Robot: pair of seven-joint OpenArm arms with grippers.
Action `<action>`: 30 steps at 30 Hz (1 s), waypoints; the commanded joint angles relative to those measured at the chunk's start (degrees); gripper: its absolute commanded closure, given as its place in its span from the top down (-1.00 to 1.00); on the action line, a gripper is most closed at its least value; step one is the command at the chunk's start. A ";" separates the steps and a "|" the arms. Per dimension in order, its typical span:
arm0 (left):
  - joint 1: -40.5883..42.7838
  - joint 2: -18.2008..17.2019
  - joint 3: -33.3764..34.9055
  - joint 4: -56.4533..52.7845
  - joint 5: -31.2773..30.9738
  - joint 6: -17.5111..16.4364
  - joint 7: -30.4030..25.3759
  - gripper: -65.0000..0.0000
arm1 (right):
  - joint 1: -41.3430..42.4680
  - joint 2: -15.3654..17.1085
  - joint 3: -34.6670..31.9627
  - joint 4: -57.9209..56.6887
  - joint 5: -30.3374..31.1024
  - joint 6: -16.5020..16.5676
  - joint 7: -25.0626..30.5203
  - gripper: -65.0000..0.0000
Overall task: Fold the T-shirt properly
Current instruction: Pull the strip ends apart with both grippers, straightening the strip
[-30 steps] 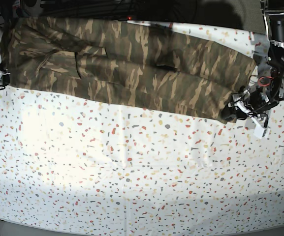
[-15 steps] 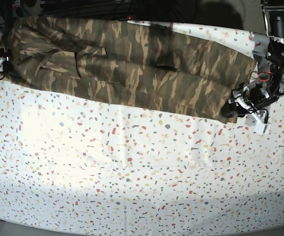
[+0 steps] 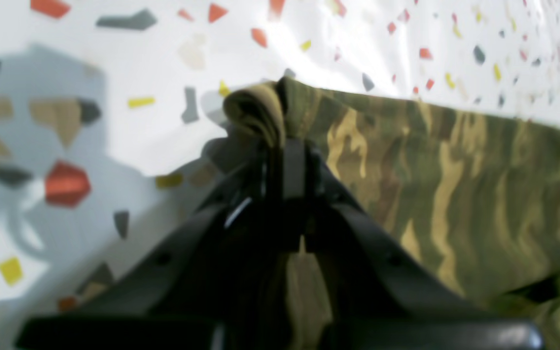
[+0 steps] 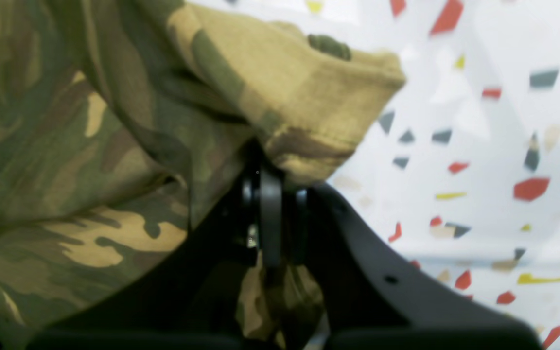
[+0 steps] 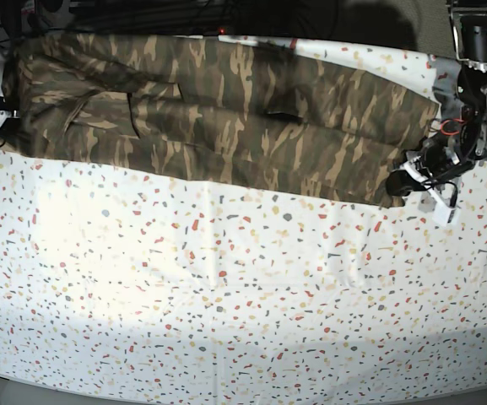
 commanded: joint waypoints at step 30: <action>-15.69 -3.28 -0.02 -11.78 14.58 0.90 -7.96 -1.00 | 26.21 -13.29 -2.56 -1.70 -14.05 1.38 7.82 -1.00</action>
